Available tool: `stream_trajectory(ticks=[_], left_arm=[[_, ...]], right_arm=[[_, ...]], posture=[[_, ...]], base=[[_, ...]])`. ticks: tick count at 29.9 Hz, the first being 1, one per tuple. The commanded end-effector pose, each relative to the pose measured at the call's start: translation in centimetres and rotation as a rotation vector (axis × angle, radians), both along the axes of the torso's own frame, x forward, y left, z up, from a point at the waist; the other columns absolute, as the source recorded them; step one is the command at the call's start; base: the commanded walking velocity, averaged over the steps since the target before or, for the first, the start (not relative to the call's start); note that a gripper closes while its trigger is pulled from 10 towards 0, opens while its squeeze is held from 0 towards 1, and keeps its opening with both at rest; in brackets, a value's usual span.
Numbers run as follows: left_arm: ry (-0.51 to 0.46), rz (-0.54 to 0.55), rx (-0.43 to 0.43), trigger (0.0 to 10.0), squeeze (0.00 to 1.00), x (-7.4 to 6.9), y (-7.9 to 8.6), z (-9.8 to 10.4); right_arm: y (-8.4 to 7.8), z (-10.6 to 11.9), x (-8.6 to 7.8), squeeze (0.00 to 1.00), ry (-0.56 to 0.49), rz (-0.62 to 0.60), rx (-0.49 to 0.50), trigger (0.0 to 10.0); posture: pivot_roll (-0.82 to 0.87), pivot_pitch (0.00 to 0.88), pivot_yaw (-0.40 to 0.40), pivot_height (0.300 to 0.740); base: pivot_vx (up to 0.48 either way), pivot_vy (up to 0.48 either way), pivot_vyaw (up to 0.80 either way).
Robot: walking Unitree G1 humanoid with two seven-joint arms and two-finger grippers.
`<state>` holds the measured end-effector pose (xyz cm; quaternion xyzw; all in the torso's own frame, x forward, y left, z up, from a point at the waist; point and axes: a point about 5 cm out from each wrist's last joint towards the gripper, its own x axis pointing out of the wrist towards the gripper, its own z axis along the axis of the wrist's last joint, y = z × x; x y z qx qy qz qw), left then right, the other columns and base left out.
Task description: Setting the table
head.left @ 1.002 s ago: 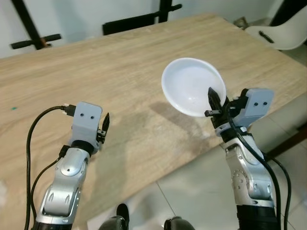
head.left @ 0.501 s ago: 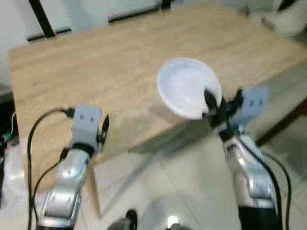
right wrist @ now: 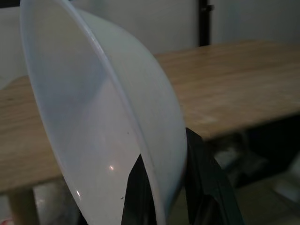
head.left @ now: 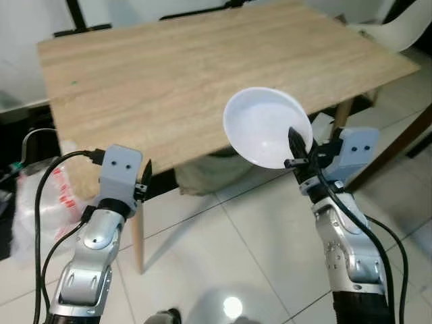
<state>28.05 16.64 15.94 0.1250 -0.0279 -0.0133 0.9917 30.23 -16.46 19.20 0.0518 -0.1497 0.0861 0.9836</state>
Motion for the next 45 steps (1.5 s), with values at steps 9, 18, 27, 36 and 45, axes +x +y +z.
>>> stream_trajectory(ticks=[9,18,27,36,45], left_arm=[[0.028,-0.003,0.012,10.0,0.0,0.08,-0.06,-0.45],[0.031,-0.009,0.008,10.0,0.0,0.1,-0.17,-0.51],[0.039,-0.024,-0.007,10.0,0.0,0.09,-0.4,-0.65],[0.053,-0.064,-0.05,10.0,0.0,-0.04,-0.88,-0.76],[0.068,-0.079,-0.055,10.0,0.0,-0.17,-0.9,-1.09]], right_arm=[[-0.31,-0.04,-0.02,0.0,0.005,-0.018,0.014,10.0],[-0.35,0.04,0.11,0.0,0.006,-0.015,0.018,10.0],[-0.35,-0.01,0.13,0.0,0.007,-0.013,0.016,10.0],[-0.36,-0.05,0.14,0.0,0.009,-0.012,0.016,10.0],[-0.43,-0.07,0.14,0.0,0.011,-0.015,0.018,10.0]], posture=[[-0.08,0.05,0.033,0.74],[-0.08,0.049,0.032,0.74],[-0.08,0.042,0.032,0.74],[-0.08,0.04,0.033,0.74],[-0.09,0.044,0.034,0.74]], base=[[-0.032,0.0,-0.09],[0.0,0.0,-0.8],[0.0,0.0,-0.8],[0.0,0.0,-0.8],[0.0,0.0,-0.8]])
